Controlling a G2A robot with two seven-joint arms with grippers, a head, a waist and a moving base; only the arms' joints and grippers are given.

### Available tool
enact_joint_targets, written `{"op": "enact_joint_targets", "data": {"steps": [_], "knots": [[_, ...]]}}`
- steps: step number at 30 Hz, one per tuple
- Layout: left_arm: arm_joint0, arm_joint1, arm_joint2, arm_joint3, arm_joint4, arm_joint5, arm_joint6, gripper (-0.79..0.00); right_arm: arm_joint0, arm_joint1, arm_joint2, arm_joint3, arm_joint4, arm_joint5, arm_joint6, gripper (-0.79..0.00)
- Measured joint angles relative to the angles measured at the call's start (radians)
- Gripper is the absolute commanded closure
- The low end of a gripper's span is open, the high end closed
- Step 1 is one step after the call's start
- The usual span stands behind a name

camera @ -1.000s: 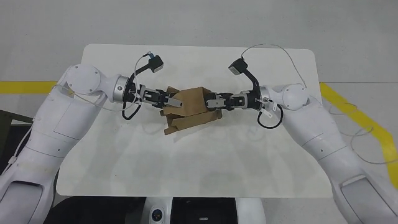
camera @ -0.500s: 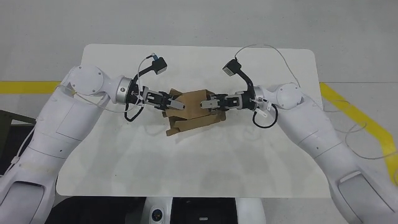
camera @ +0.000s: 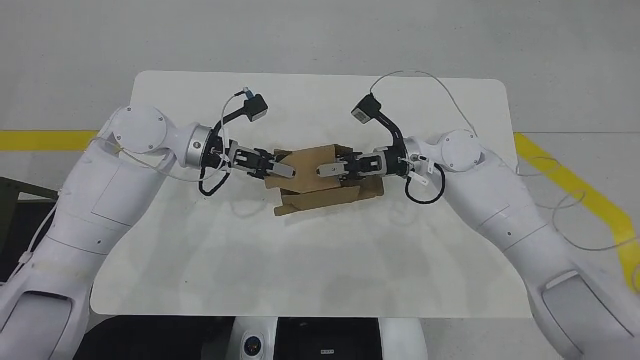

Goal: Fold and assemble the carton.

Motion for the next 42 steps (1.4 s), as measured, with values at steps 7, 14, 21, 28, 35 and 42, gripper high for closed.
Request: {"op": "enact_joint_targets", "data": {"steps": [7, 14, 21, 28, 35, 42], "knots": [[-0.001, -0.002, -0.001, -0.002, 0.000, 0.000, -0.006, 0.000, 0.021, -0.012, -0.027, 0.024, -0.001, -0.006, -0.006, -0.206], [-0.002, -0.005, -0.001, 0.000, 0.000, 0.003, -0.010, -0.111, 0.030, -0.019, -0.047, 0.034, 0.001, -0.008, -0.008, 0.000], [-0.005, -0.005, -0.007, 0.005, 0.006, 0.000, -0.021, -0.785, 0.033, -0.020, -0.054, 0.040, 0.007, -0.006, -0.006, 0.000], [0.005, -0.005, -0.029, 0.003, -0.063, 0.018, -0.025, -0.785, 0.038, -0.020, -0.053, 0.058, -0.003, -0.021, -0.021, 0.000], [0.028, -0.005, -0.062, -0.007, -0.186, 0.062, -0.039, -0.785, 0.044, -0.021, -0.052, 0.080, -0.024, -0.043, -0.043, 0.000], [0.049, -0.006, -0.090, -0.020, -0.270, 0.100, -0.032, -0.785, 0.043, -0.028, -0.056, 0.086, -0.034, -0.053, -0.053, 0.000]]}}
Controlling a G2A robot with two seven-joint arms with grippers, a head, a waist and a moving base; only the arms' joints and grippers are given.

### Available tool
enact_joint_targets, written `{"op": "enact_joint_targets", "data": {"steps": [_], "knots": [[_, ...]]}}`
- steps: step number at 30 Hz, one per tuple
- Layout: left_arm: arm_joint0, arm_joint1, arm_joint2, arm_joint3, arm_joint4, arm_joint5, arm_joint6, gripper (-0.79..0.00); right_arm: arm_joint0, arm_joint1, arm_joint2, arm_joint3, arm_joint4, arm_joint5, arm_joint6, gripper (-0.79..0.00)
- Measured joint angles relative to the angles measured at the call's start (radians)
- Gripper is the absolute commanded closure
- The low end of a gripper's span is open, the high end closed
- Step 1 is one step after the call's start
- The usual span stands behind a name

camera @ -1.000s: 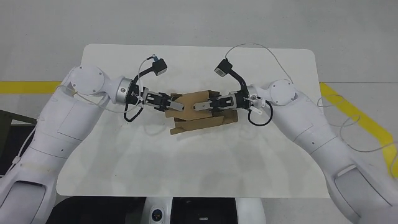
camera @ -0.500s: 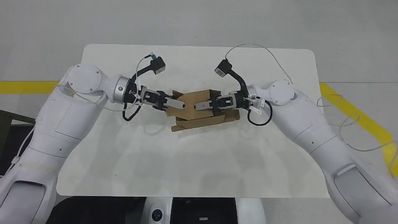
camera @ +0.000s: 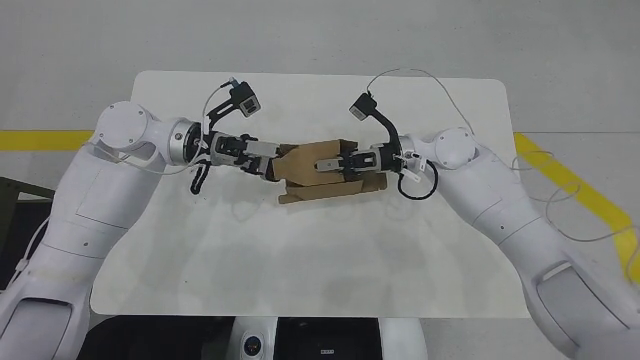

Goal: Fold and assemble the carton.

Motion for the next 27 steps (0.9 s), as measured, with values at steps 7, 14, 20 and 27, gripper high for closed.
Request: {"op": "enact_joint_targets", "data": {"steps": [7, 14, 20, 27], "knots": [[-0.012, -0.014, 0.028, -0.014, -0.006, 0.008, 0.019, -0.785, 0.002, -0.012, -0.009, -0.005, -0.009, -0.005, -0.005, 0.000], [-0.039, -0.029, 0.061, -0.018, 0.022, 0.005, 0.032, -0.785, 0.001, -0.019, -0.010, -0.007, -0.018, -0.006, -0.006, 0.000], [-0.057, -0.039, 0.081, -0.013, 0.049, 0.004, 0.046, -0.785, 0.001, -0.025, -0.011, -0.010, -0.024, -0.005, -0.005, 0.000], [-0.071, -0.048, 0.098, -0.008, 0.084, 0.003, 0.055, -0.785, -0.002, -0.026, -0.004, -0.008, -0.029, -0.003, -0.003, 0.000]]}}
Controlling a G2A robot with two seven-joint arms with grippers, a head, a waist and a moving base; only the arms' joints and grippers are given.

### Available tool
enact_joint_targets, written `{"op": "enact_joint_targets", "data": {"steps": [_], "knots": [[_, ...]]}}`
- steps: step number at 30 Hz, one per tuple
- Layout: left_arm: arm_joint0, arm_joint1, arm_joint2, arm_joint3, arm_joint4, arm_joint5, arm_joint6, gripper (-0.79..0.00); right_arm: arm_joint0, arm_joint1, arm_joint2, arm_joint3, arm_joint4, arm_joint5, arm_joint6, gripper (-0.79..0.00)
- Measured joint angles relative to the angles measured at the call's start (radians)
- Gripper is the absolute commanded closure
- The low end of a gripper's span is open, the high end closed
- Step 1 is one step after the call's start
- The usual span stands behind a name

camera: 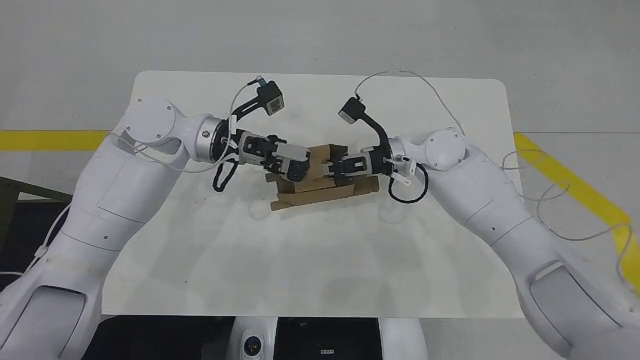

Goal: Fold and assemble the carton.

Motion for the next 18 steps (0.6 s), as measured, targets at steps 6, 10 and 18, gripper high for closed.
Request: {"op": "enact_joint_targets", "data": {"steps": [6, 10, 18], "knots": [[0.004, 0.002, -0.029, 0.000, -0.012, -0.005, 0.003, -0.785, -0.006, 0.011, 0.029, 0.010, 0.000, -0.003, -0.003, 0.000], [0.021, 0.009, -0.060, -0.003, -0.012, -0.003, 0.004, -0.785, -0.012, 0.023, 0.054, 0.008, -0.004, 0.001, 0.001, 0.000], [0.065, 0.019, -0.081, 0.025, 0.037, 0.004, 0.014, -0.785, -0.039, 0.044, 0.083, -0.053, -0.013, 0.033, 0.033, 0.000]]}}
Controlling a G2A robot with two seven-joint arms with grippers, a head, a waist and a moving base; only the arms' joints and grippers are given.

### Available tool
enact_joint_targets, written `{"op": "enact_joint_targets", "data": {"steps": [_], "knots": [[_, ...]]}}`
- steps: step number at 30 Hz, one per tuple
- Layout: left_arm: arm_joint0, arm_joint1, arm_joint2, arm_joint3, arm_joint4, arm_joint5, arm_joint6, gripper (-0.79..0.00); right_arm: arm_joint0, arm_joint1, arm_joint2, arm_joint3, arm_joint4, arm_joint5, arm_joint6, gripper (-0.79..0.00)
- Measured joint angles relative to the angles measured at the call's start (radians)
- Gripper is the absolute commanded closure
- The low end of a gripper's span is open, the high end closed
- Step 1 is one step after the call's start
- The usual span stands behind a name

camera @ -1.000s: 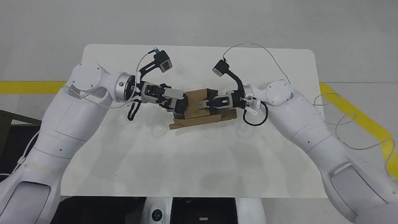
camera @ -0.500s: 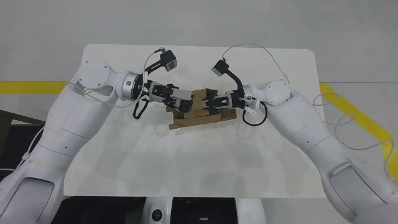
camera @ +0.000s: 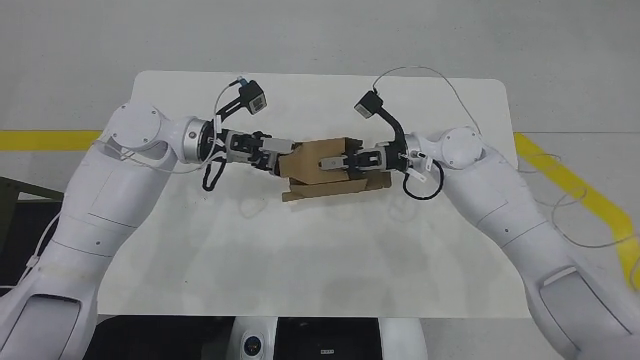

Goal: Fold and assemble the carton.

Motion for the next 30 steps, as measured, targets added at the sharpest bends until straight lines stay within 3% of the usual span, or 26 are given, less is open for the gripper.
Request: {"op": "enact_joint_targets", "data": {"steps": [14, 30], "knots": [[-0.002, -0.003, -0.008, 0.018, 0.009, 0.000, -0.004, -0.785, -0.033, 0.002, -0.009, -0.071, 0.010, 0.029, 0.029, 0.000], [-0.014, -0.010, 0.002, 0.008, 0.044, -0.005, -0.012, -0.785, -0.032, 0.003, 0.015, -0.036, 0.023, 0.010, 0.010, 0.000]]}}
